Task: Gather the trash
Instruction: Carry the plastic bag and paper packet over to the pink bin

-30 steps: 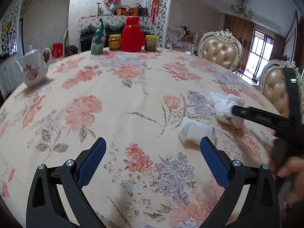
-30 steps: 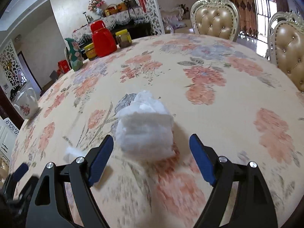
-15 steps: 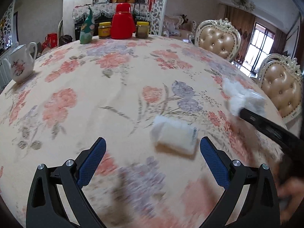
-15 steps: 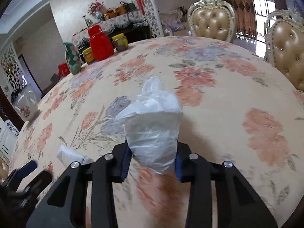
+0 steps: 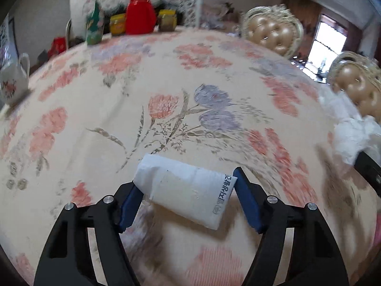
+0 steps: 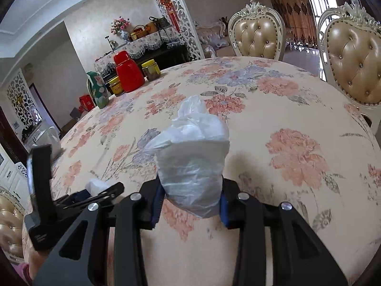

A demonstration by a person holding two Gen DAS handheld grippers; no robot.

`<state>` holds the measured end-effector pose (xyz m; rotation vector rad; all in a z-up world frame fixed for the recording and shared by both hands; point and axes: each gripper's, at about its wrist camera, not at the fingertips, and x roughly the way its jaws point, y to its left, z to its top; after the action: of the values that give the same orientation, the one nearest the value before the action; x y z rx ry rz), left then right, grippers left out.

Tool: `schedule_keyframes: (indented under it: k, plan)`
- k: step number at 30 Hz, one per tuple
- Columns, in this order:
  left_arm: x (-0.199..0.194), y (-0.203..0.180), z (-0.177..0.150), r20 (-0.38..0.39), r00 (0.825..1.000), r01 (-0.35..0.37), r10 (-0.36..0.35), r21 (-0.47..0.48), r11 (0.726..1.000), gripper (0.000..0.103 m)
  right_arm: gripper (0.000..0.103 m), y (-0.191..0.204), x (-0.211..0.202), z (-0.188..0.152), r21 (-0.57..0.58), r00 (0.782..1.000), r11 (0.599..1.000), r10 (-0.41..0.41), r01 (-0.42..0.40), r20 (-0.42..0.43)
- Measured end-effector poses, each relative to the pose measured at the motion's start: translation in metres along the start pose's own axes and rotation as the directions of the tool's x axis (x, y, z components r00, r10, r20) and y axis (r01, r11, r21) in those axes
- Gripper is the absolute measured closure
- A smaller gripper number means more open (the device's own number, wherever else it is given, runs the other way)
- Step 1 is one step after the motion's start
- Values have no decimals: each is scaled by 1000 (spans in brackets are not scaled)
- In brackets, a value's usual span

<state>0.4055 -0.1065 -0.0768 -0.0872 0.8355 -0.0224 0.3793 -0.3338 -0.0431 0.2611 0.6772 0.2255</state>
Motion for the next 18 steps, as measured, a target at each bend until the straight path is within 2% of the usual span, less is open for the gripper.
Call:
schedule_keyframes:
  k: [9, 18]
  plan:
    - [-69, 11, -43, 101, 995, 8, -13, 56, 998, 35, 66, 12, -37, -37, -16, 1000, 1000, -15, 15, 0]
    - [-123, 25, -85, 170, 983, 62, -70, 53, 997, 35, 66, 43, -74, -71, -93, 999, 995, -38, 38, 6]
